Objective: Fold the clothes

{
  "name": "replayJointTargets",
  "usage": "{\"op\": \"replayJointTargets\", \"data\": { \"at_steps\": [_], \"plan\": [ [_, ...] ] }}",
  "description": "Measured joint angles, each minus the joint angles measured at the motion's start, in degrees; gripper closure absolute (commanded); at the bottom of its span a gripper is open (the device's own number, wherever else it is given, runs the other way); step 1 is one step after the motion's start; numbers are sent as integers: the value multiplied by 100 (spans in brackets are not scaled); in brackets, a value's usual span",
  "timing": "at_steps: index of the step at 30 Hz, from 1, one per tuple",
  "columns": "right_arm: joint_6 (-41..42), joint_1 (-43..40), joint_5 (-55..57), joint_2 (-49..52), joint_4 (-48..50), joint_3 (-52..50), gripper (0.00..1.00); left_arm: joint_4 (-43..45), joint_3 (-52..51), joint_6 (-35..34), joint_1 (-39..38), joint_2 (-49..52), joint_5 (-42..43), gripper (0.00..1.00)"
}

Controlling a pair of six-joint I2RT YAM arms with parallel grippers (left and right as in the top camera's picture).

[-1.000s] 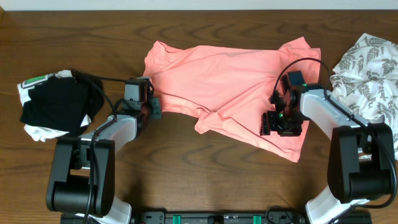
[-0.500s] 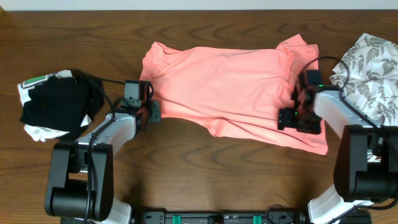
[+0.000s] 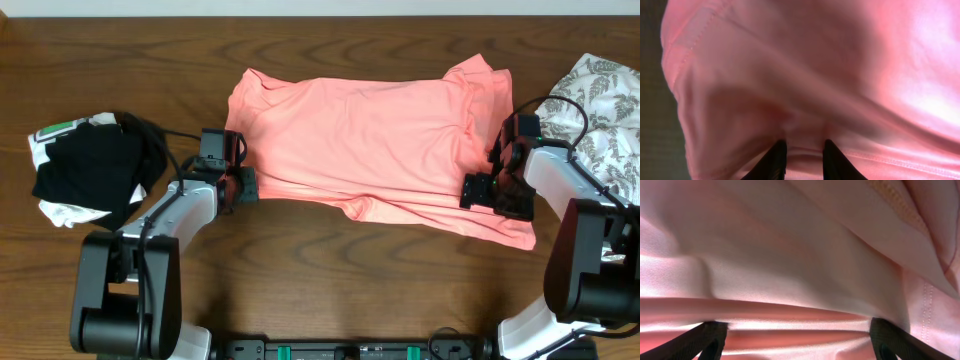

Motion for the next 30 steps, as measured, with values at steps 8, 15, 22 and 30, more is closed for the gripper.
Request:
{"op": "replayJointTargets", "data": {
  "at_steps": [8, 15, 22, 30],
  "plan": [
    [0, -50, -149, 0, -308, -2, 9, -245, 13, -2, -4, -37, 0, 72],
    [0, -50, -221, 9, -446, -2, 4, -404, 33, -24, -4, -48, 17, 70],
    [-2, -48, -278, 15, -595, -7, 1, -769, 70, -24, -4, -81, 15, 70],
    [-50, -50, -402, 15, -627, 20, 1, -800, 74, -24, -4, -81, 15, 70]
  ]
}}
